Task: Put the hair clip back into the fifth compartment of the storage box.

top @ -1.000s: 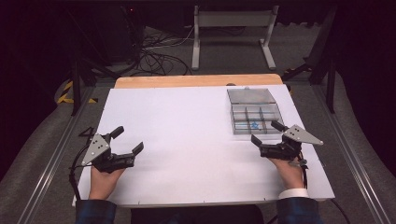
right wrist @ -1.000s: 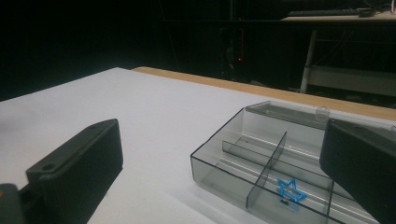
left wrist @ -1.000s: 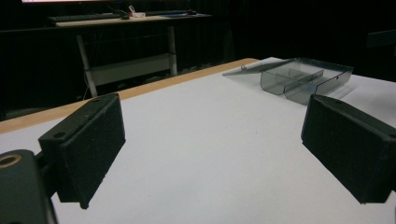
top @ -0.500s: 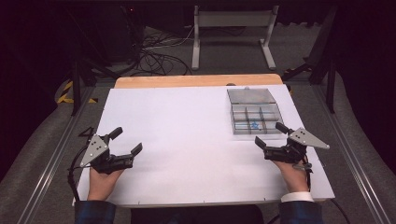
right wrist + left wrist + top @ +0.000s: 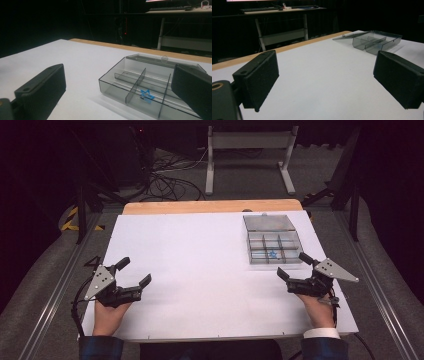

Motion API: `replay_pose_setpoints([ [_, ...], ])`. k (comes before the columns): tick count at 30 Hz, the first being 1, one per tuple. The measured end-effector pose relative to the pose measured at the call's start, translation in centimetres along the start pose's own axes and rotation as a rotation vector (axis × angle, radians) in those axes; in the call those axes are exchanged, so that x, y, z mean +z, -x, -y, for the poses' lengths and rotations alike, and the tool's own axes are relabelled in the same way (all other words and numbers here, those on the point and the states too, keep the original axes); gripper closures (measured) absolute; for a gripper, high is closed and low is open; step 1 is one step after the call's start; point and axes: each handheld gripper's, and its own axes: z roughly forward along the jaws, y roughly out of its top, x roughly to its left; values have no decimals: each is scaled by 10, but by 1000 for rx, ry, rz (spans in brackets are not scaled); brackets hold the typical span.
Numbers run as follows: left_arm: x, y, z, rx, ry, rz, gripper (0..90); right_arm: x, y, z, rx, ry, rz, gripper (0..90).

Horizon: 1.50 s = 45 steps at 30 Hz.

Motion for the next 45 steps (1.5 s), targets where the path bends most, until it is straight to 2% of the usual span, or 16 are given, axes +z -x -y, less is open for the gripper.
replay_pose_setpoints([
  [17, -3, 1, 2, -3, -4, -6, 65, -10, 6, 1, 16, 21, 13, 4],
  [29, -4, 1, 3, -3, -7, -10, 52, -21, 14, 3, 29, 43, 45, 10],
  [45, -4, 0, 3, -4, -4, -6, 50, -22, 18, 4, 32, 48, 52, 10],
])
